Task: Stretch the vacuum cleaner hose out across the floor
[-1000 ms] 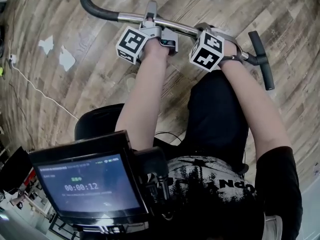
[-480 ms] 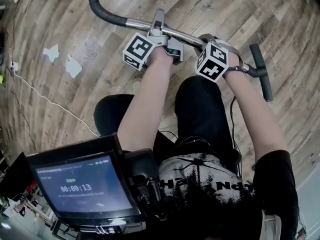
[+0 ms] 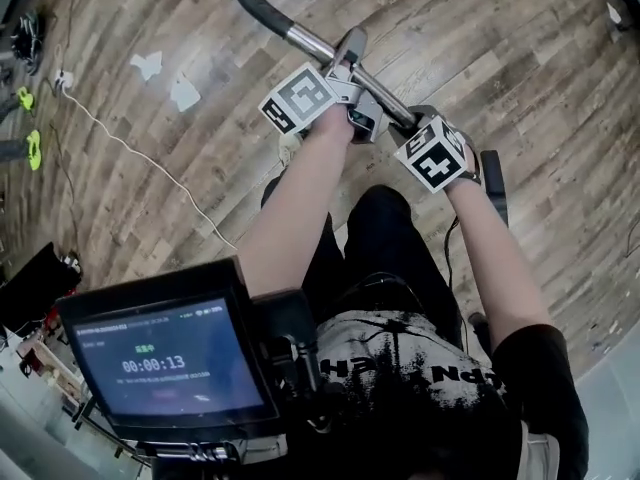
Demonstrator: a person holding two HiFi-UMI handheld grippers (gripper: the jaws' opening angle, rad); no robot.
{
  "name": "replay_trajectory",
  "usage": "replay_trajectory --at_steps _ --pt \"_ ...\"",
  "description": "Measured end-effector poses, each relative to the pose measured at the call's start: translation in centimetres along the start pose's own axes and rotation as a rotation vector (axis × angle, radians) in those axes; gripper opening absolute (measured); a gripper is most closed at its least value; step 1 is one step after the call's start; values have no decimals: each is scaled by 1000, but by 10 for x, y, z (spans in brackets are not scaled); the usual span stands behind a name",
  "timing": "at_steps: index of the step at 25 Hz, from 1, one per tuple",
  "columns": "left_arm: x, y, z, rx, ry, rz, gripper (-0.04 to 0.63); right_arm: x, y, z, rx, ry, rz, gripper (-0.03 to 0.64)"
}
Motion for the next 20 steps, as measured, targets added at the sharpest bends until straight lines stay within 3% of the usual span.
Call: replay_trajectory --at_steps 7,12,16,20 --pt "179 17 13 -80 -125 -107 72 -34 8 166 43 138 -75 91" --pt "269 -6 27 -109 -198 -100 57 -46 -25 239 74 215 -134 91" --pt "321 -6 40 -149 -291 -104 54 -53 -28 281 99 184 -116 91" --pt "340 -6 60 -162 -323 -99 50 -68 -27 298 138 85 -88 97"
Point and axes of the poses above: the fingertips, and each gripper's own axes: z backward along the fingers, x to its right, y out of its top, the point moved 1 cm from there along z, backward along the fingers, and after that the axes turned 12 degrees about -z, right-handed, at the moved point
